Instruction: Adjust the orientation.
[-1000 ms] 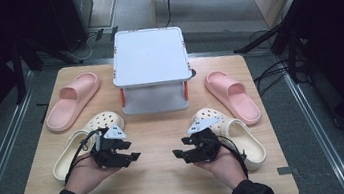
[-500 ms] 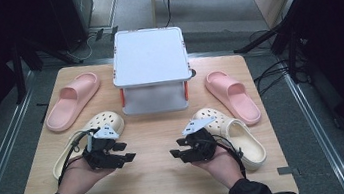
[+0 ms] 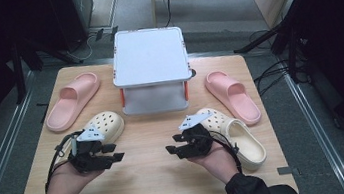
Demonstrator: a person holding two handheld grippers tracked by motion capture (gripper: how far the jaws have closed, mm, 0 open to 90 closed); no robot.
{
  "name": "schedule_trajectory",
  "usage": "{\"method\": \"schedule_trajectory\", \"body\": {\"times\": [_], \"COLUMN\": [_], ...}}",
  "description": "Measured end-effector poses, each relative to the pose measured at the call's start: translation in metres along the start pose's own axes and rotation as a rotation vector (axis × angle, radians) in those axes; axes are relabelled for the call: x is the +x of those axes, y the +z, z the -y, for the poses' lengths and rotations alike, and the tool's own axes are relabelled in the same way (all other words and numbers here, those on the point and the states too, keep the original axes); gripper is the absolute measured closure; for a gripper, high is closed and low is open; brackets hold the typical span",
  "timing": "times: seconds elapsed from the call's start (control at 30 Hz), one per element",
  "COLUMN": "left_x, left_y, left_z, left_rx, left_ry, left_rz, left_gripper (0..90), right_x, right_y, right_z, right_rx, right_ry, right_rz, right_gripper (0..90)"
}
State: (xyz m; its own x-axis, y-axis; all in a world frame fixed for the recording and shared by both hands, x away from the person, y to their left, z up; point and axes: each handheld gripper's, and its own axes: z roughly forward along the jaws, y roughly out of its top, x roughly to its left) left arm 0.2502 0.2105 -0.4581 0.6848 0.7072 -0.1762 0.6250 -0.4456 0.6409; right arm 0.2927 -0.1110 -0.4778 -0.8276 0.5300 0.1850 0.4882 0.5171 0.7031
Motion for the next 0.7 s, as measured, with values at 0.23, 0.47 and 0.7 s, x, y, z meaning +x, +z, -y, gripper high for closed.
{"method": "schedule_trajectory", "body": {"times": [0.23,0.47,0.7], "left_x": [0.009,0.015,0.031], "left_y": [-0.015,-0.031,-0.041], "left_z": [0.010,0.018,0.024], "left_rx": [0.013,0.041,0.032], "left_ry": [-0.043,-0.075,-0.141], "left_rz": [-0.016,-0.084,-0.144], "left_gripper": [53.4,52.5,51.2], "right_x": [0.003,0.005,0.005], "right_y": [0.007,0.012,0.014], "right_z": [-0.005,-0.008,-0.009], "right_rx": [0.021,0.047,0.054], "right_ry": [-0.057,-0.082,-0.085], "right_rz": [-0.016,-0.025,-0.021], "right_gripper": [51.2,52.0,51.6]}}
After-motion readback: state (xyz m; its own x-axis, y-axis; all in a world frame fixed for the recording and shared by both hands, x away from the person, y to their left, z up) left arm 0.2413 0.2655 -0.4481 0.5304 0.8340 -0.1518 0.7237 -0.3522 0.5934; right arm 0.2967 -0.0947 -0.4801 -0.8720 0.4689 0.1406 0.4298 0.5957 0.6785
